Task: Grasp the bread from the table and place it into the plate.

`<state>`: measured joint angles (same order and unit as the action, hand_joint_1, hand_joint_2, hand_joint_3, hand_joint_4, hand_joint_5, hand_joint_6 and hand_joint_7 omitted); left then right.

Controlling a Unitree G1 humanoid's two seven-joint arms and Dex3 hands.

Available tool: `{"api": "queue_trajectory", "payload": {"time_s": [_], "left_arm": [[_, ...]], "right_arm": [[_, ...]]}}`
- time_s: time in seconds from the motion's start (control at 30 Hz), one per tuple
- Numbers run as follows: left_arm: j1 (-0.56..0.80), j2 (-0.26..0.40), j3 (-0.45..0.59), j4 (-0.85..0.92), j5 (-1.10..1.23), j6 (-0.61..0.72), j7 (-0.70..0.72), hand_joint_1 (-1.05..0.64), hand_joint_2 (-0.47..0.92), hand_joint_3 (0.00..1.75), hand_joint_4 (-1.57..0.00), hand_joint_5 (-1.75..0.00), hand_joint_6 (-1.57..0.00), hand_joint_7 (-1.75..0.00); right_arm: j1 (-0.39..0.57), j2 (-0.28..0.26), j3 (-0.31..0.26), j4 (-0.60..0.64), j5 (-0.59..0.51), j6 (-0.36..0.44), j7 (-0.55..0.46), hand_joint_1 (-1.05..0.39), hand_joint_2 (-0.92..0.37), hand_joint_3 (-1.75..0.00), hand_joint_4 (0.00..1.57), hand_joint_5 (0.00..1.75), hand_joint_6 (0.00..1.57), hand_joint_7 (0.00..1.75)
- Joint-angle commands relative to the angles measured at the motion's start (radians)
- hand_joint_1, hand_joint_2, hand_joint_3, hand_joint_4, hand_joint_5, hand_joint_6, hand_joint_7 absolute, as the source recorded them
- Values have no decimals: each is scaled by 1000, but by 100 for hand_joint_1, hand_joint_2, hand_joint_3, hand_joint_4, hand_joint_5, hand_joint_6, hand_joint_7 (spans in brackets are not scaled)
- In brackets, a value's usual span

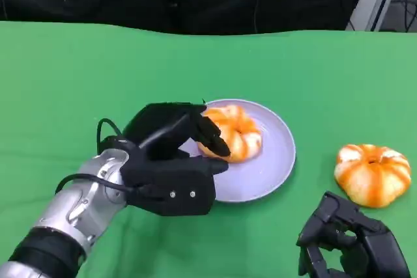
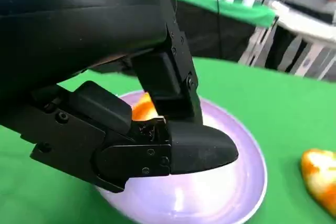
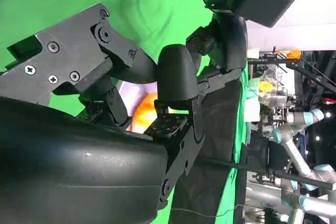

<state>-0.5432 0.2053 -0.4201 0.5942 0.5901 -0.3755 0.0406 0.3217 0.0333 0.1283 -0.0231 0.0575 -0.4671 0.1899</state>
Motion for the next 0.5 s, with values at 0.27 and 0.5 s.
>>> {"api": "queue_trajectory", "payload": {"time_s": [0.27,0.5], "left_arm": [[-35,6,25,79,-5,-90,95,-103,92,66,-101,-9,-143,-6],[-36,5,27,83,-4,-94,96,-103,92,66,-102,-8,-143,-6]], "right_arm": [[5,-11,-8,-8,10,-3,-1,-16,-62,-110,80,175,75,154],[5,-11,-8,-8,10,-3,-1,-16,-62,-109,80,175,75,154]]}}
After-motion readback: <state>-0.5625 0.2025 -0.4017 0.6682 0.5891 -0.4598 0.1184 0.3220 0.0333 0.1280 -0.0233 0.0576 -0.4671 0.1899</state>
